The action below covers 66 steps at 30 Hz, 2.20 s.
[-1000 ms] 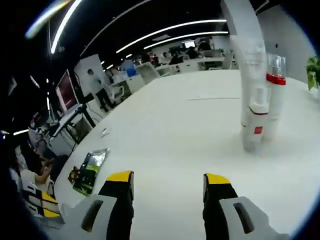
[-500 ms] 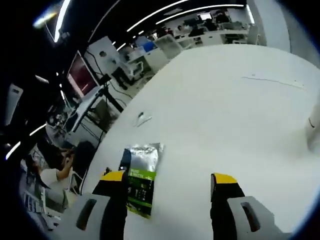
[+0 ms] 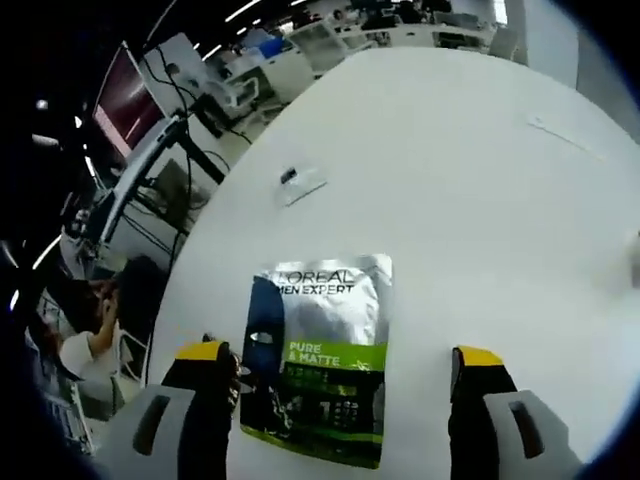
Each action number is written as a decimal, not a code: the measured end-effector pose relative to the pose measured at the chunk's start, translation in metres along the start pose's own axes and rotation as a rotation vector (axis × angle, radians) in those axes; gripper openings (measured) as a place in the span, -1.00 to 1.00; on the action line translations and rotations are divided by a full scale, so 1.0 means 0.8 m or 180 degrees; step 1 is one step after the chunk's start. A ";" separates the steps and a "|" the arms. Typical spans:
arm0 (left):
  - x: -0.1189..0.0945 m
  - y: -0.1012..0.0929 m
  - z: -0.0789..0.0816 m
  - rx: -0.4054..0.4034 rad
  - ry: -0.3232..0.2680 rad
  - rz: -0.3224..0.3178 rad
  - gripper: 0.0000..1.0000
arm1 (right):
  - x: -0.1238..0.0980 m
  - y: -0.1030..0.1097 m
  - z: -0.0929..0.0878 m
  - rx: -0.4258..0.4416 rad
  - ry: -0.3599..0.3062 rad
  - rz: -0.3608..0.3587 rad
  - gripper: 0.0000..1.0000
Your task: Arrange the skincare products in the storage area until every visible bottle or jar stands upright without overlapping.
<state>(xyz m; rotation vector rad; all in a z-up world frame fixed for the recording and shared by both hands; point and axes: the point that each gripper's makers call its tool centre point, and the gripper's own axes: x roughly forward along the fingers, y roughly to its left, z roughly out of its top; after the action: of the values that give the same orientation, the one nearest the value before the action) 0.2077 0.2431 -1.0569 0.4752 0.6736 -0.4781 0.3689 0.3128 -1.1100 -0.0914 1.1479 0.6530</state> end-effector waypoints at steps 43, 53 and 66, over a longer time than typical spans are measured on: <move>-0.001 0.004 -0.004 -0.0004 0.0050 0.0044 -0.95 | 0.027 0.029 0.001 -0.1839 -0.0006 0.0044 0.18; -0.002 0.006 -0.004 -0.0032 0.0050 0.0065 -0.99 | 0.018 0.017 0.002 -0.2062 -0.0054 0.0183 -0.57; -0.003 0.011 -0.006 -0.0075 0.0059 0.0106 -0.99 | -0.004 0.000 -0.008 -0.2296 -0.0034 0.0323 -1.00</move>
<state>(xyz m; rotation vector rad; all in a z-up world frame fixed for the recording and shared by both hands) 0.2089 0.2537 -1.0563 0.4684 0.6874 -0.4343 0.3632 0.3086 -1.1097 -0.6433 0.8632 1.1330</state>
